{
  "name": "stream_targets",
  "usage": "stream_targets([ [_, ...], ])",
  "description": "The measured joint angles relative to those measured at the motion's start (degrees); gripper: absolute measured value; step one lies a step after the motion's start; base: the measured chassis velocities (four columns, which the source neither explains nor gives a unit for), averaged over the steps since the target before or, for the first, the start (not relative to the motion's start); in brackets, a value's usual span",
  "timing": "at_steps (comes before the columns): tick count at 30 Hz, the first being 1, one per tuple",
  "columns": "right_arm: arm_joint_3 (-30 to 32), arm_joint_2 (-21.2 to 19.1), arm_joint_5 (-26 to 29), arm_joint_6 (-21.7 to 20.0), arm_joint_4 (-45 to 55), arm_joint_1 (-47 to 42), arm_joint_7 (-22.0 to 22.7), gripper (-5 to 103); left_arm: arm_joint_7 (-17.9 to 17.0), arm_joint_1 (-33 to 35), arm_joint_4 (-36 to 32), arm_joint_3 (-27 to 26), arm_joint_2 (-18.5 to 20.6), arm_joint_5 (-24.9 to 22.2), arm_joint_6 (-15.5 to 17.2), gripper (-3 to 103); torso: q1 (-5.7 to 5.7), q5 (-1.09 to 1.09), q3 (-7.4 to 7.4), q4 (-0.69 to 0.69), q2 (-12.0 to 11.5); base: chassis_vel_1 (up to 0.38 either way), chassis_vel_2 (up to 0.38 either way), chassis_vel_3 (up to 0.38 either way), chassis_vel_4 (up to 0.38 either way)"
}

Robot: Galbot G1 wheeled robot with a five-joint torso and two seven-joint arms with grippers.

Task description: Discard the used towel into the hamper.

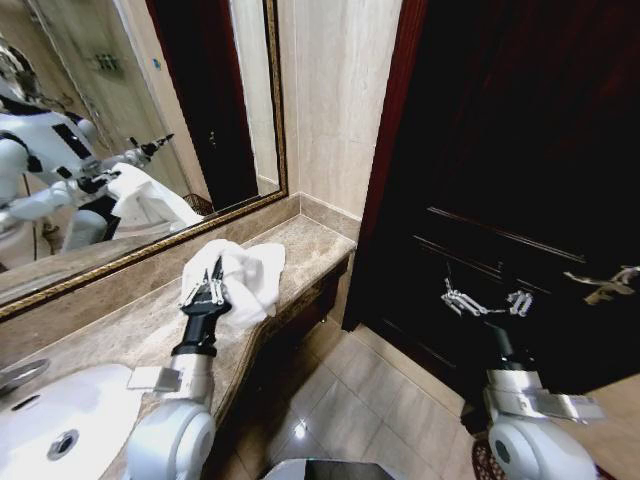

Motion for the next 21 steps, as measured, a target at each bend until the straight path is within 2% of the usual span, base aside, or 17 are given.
stream_targets([
  [8,-0.3,0.9,-0.3,-0.2,1.5,-0.4,-0.2,100,-1.8,2.8,0.1,0.4,0.5,1.6,1.5,3,0.00,0.00,0.00,0.00,0.0,0.000,0.000,0.000,0.000],
  [21,0.2,1.5,-0.4,-0.1,3.1,-0.9,-0.6,100,-0.4,2.7,0.4,1.3,0.5,2.1,2.2,3,0.00,0.00,0.00,0.00,0.0,-0.015,-0.018,-0.018,-0.011],
])
